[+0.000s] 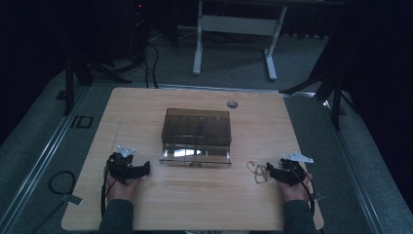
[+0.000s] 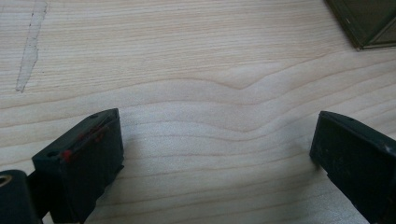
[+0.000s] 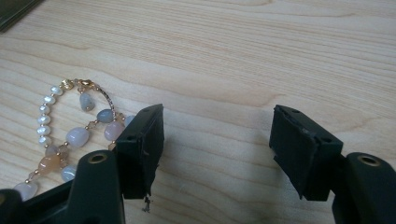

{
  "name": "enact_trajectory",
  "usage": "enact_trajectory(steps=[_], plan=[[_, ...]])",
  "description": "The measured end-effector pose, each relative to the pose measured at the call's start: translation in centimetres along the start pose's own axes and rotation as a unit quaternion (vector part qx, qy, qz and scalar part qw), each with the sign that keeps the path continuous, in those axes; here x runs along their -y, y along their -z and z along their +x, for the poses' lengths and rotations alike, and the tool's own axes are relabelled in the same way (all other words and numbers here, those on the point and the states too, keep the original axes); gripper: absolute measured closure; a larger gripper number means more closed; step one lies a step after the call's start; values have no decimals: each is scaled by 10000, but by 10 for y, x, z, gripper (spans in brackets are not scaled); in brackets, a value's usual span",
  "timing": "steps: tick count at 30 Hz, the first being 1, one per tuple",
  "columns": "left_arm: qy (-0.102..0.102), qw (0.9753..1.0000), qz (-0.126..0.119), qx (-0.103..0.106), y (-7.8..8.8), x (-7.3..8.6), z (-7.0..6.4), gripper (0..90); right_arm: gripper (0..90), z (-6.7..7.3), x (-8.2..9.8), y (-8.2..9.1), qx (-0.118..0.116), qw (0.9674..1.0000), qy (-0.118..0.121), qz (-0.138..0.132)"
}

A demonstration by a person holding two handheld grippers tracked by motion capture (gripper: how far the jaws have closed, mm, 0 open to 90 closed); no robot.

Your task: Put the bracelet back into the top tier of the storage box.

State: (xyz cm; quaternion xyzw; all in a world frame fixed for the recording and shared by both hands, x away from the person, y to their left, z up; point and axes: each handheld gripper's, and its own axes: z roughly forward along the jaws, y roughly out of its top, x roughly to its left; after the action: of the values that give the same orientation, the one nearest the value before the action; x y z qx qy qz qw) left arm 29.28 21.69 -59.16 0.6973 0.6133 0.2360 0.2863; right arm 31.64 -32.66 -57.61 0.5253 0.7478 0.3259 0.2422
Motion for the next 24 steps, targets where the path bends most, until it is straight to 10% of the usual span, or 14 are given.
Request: enact_trajectory(steps=[13,24], plan=[[46,10000,1,-21,0,0,-1,28,372,-1,-1,1,-35,10000,28,34],[75,10000,-7,-45,0,0,-2,28,503,-7,-17,0,-58,9981,71,617]])
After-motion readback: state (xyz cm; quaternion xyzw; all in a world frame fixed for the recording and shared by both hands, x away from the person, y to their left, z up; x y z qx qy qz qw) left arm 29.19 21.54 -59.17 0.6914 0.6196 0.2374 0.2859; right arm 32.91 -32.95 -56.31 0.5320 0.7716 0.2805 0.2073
